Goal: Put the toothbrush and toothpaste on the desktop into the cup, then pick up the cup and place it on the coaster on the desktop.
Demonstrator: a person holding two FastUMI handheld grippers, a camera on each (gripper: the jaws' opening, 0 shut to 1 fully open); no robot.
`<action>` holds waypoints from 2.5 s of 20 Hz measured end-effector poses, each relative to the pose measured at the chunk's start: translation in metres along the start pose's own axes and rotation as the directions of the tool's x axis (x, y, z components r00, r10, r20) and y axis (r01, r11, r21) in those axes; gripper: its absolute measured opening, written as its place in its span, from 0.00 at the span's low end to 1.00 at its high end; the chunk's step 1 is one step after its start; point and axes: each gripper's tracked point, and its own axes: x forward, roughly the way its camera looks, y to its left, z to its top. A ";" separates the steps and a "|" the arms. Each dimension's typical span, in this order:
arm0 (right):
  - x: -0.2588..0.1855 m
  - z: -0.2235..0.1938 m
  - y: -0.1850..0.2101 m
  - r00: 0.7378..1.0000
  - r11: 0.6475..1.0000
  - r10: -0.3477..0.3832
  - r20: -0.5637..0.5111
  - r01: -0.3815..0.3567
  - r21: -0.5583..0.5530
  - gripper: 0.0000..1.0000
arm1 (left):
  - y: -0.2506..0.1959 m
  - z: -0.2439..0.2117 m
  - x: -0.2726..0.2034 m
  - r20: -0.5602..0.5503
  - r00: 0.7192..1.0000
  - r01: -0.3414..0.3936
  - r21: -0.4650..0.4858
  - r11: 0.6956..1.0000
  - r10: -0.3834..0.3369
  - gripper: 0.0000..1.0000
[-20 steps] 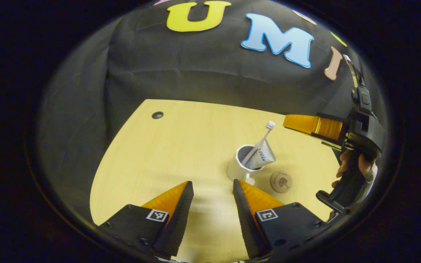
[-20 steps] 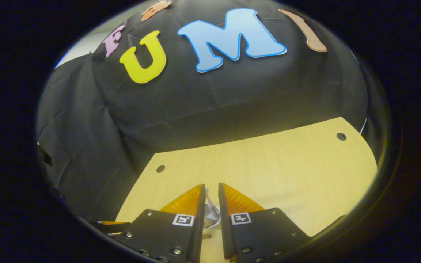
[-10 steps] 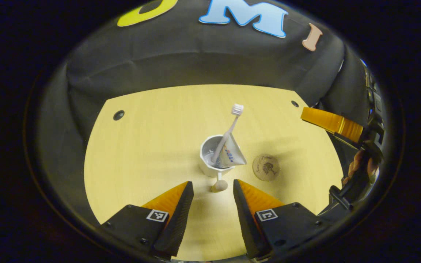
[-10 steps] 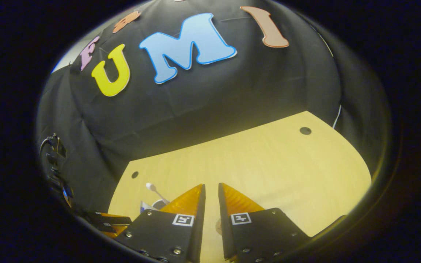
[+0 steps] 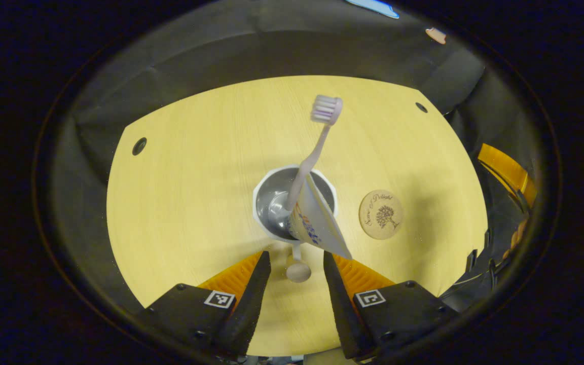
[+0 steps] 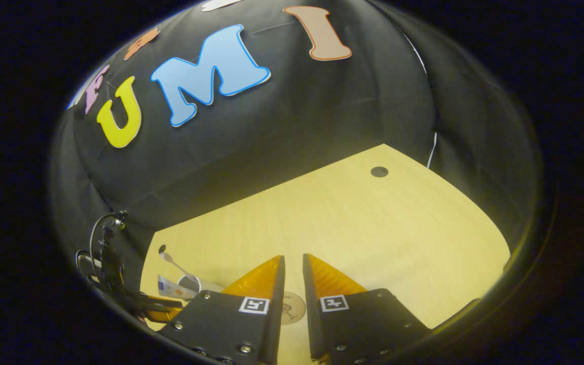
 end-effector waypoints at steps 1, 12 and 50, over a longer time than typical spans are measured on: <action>-0.001 -0.002 -0.005 1.000 1.000 -0.009 -0.004 0.009 0.003 0.19 | 0.004 0.001 0.007 -0.013 1.000 -0.010 0.003 1.000 0.010 0.67; -0.005 -0.014 -0.037 0.997 0.997 -0.068 -0.036 0.069 0.037 0.22 | -0.001 -0.002 0.051 -0.102 0.995 -0.016 -0.044 0.999 0.012 0.59; -0.053 -0.005 -0.141 0.988 0.977 -0.155 -0.029 0.157 0.144 0.22 | -0.138 0.000 0.026 -0.069 0.997 0.038 0.120 0.992 -0.029 0.30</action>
